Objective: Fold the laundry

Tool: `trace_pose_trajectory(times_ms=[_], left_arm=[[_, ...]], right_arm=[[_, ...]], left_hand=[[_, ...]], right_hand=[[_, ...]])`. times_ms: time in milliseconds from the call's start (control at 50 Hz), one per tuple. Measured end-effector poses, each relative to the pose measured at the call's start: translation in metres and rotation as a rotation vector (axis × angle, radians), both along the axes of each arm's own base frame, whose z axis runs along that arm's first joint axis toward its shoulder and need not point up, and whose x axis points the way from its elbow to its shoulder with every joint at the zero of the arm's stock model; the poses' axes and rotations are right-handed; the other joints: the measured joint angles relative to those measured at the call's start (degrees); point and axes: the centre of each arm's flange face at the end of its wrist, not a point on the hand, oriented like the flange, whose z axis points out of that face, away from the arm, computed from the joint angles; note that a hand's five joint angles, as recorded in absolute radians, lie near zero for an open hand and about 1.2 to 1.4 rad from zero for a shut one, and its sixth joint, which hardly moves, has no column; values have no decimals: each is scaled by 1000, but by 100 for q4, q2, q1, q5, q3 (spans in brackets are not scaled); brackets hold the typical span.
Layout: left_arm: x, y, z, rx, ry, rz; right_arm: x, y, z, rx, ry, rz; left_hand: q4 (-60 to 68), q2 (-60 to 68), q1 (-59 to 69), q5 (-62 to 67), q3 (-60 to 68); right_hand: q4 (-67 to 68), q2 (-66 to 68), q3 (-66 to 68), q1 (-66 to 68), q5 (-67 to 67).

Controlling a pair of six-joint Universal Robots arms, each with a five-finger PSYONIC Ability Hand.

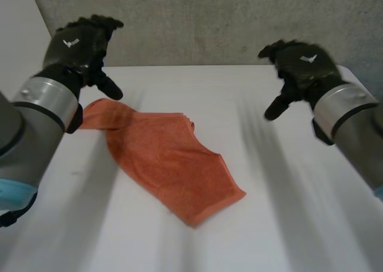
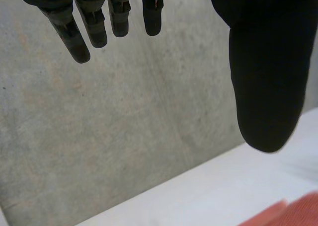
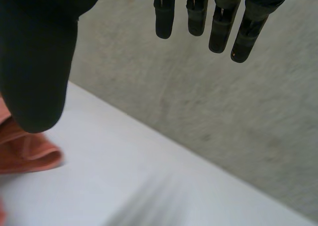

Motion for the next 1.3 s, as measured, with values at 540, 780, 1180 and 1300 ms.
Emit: trace_pose_trajectory(times_ms=[540,780,1180,1300], left_arm=[[23,-54,-64,75,-170,113],[19,-55,-67,75,-174,93],[-53,-27,-146,208,-206,-545],[-63,-24,-156,231,-210,-584]], right_arm=[[96,-30,-157,607,-378,117],[112,-13,-152,586,-344,180],[58,68,-46,170,16,333],[50,79,-30,125,8,352]], left_hand=[[-9,-6,0,2,0],[5,28,0,2,13],[668,734,624,471,728],[2498,2516,2573,2302,2503]], right_hand=[[12,22,28,11,12],[5132,5275,5247,4313,4961],[5461,5480,5534,4398,5261],[5461,5480,5535,4398,5261]])
